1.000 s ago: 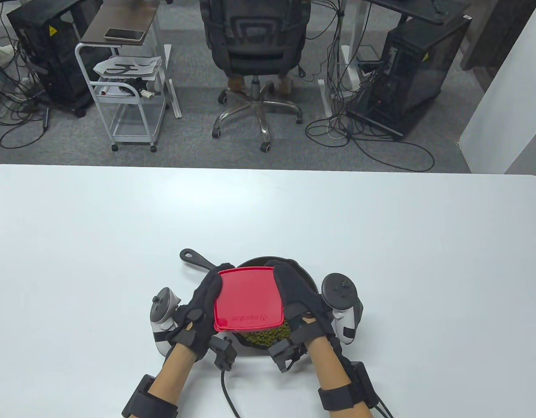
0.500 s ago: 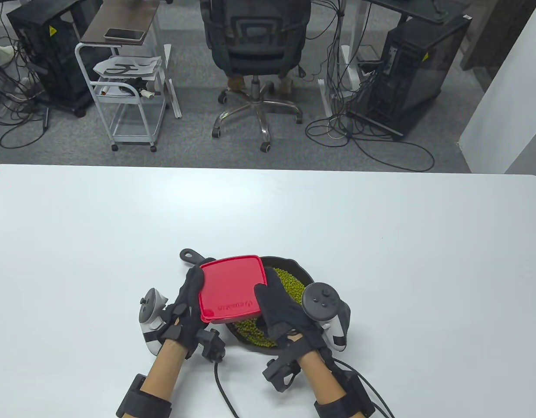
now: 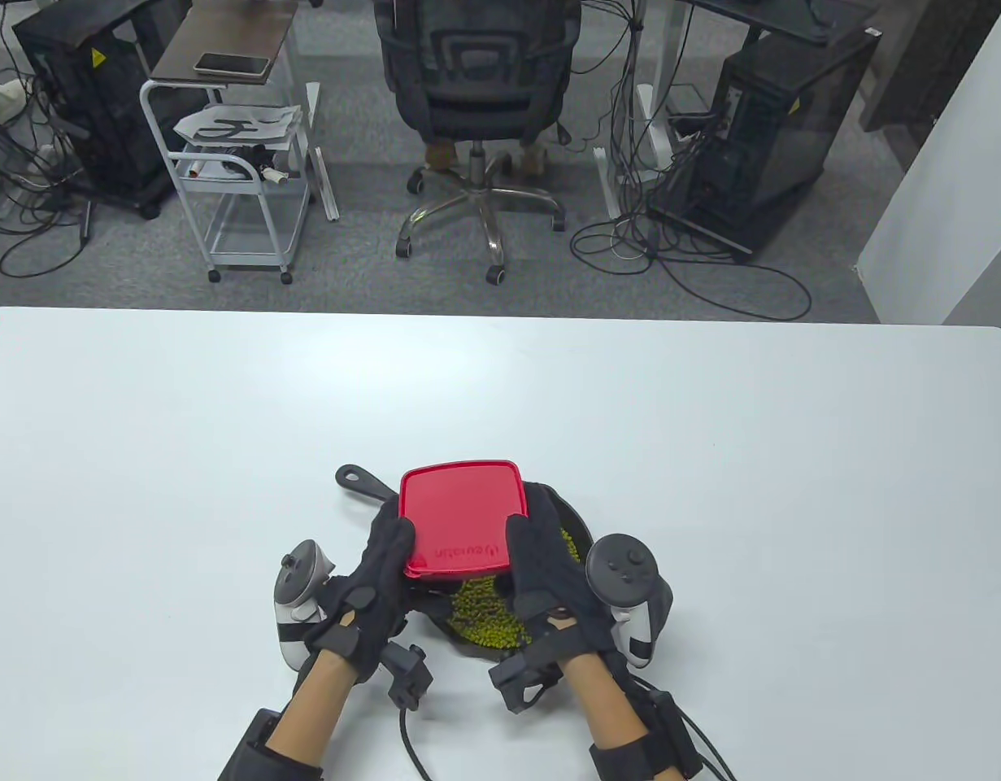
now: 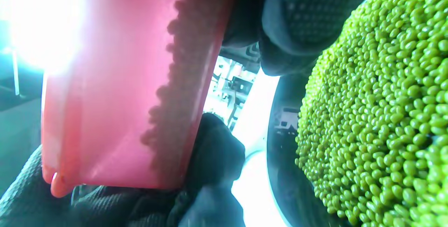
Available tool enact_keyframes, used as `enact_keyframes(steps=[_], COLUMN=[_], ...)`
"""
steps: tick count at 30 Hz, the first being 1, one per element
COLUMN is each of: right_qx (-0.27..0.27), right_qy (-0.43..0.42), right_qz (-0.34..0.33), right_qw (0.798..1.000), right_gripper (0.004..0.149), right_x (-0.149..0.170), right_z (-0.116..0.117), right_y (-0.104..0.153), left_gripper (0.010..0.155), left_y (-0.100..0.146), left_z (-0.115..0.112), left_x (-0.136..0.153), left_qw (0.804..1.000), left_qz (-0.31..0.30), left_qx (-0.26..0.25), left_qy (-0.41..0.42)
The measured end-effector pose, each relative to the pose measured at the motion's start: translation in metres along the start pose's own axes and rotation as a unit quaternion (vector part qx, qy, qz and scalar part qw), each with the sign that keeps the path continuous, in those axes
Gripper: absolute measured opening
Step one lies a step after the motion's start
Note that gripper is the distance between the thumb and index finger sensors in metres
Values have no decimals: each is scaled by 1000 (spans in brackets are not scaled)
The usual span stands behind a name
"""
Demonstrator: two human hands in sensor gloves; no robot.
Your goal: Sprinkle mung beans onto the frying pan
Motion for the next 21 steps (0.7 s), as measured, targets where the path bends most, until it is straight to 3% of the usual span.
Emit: enact_keyframes(steps=[9,16,21], right_qx=[9,10,6], right_qy=[-26,-18,-22], right_qz=[10,-14,-15], right_qw=[1000,1000,1000], right_gripper=[72,71,71], right_x=[4,-6,-7], right_z=[-9,-10,-9], right_y=[1,6,7], left_gripper=[99,99,97], left_y=[-2,-2,-1], left_z=[-15,-18,-18], left_x=[-1,-8,-10], left_qw=[998,993,991], left_qz=[-26,-92,-108], left_qx=[50,9,-8], left_qy=[-42,-74,-77])
Point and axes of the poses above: the tracker on the back of each hand, its own x axis roughly to the little-finger side, its own y axis roughly from the fingertips to the wrist, z = x × y, the point moved 3 cm from there along -y, roughly from the wrist to the fingertips, and after that the axes turned 6 degrees about -x, right-handed, at the moved point
